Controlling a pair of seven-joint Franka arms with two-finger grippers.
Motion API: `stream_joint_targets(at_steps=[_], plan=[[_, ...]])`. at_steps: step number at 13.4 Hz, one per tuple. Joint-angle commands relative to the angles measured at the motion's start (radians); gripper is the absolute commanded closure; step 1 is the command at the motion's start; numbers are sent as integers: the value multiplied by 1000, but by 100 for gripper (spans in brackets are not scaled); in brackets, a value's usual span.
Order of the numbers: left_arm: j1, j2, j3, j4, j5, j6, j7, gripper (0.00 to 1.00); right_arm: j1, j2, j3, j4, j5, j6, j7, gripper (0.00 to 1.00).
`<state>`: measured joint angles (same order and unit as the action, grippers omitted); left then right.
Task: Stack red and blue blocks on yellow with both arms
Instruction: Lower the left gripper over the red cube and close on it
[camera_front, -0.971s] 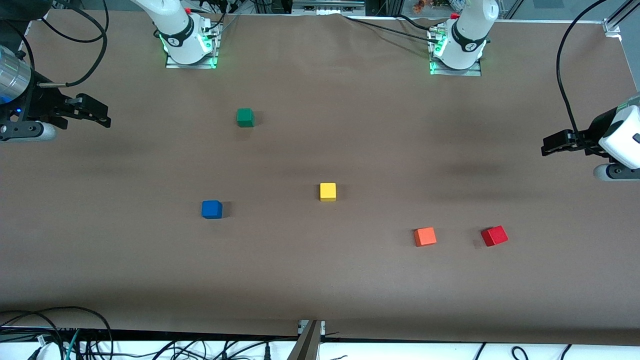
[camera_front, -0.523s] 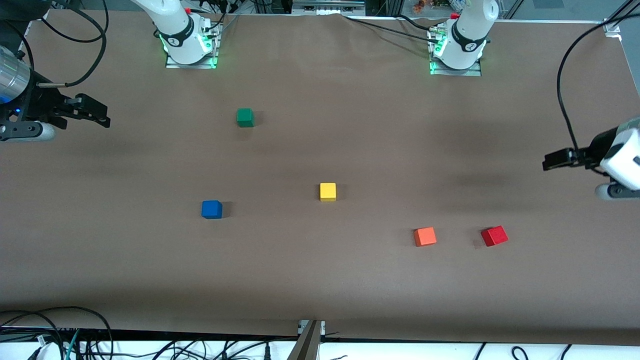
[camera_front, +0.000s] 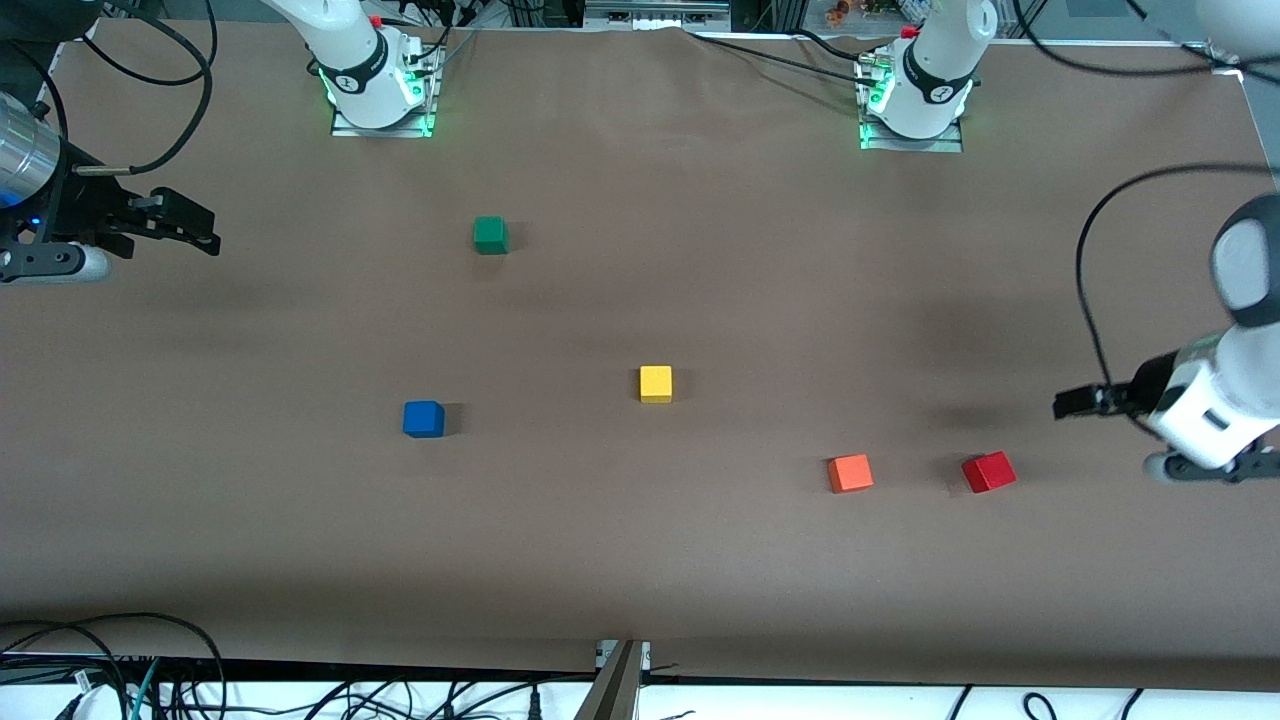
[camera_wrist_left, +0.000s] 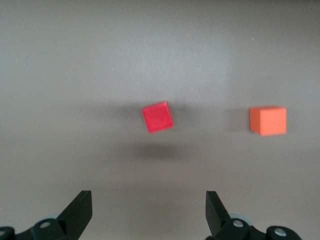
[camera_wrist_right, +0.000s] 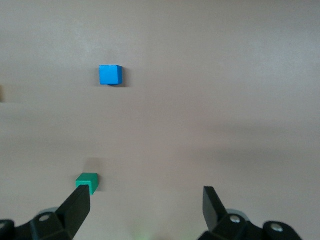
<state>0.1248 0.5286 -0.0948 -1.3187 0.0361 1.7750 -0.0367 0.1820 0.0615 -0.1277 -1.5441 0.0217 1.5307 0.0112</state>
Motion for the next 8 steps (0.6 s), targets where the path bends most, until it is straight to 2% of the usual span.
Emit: stream_joint_targets(at_steps=[1, 3, 7, 8], plan=[[1, 73, 0, 32, -1, 61, -47, 0, -2, 9, 0, 25, -6, -23, 4, 0], [7, 109, -2, 23, -9, 102, -121, 0, -2, 9, 0, 25, -6, -21, 4, 0], [32, 120, -2, -152, -1, 325, -146, 0, 1, 9, 2, 27, -3, -21, 7, 0], [32, 120, -2, -184, -2, 343, -146, 0, 1, 9, 2, 27, -2, -21, 7, 0]])
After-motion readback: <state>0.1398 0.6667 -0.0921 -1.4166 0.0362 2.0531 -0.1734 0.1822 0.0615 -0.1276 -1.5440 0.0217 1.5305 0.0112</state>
